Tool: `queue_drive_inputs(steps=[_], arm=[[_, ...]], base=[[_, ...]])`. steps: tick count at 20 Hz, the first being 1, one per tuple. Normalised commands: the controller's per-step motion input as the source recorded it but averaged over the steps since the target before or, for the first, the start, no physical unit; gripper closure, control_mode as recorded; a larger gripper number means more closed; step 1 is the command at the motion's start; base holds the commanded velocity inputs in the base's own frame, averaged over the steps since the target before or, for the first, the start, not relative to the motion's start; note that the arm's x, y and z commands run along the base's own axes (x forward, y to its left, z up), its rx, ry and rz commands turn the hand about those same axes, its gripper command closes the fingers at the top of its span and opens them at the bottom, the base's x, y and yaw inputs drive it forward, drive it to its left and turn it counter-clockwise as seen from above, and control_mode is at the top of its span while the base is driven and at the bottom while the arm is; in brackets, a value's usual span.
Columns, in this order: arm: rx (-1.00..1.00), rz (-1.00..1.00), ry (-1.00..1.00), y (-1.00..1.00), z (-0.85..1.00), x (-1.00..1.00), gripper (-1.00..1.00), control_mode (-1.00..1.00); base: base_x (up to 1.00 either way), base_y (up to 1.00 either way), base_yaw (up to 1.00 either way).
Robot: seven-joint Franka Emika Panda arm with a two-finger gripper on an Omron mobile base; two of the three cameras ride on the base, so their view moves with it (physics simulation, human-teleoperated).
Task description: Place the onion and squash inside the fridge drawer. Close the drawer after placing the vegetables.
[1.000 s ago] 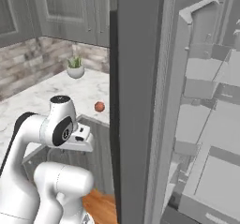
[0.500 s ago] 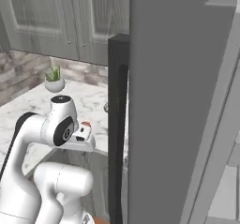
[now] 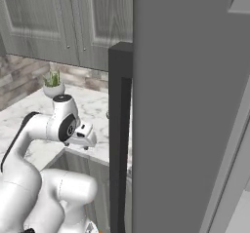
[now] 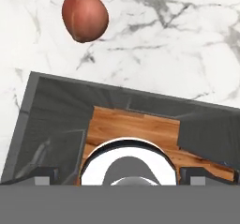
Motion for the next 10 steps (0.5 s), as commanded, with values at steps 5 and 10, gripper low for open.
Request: queue_drive_inputs(steps=[5,10], arm=[[0.00,0.00,0.02,0.10,-0.06,0.91,-1.00,-1.00],[0.00,0.00,0.05,0.29,-0.02,0.52,-1.00,-1.00]], base=[[0.00,0.00,0.00],[0.00,0.00,0.00]])
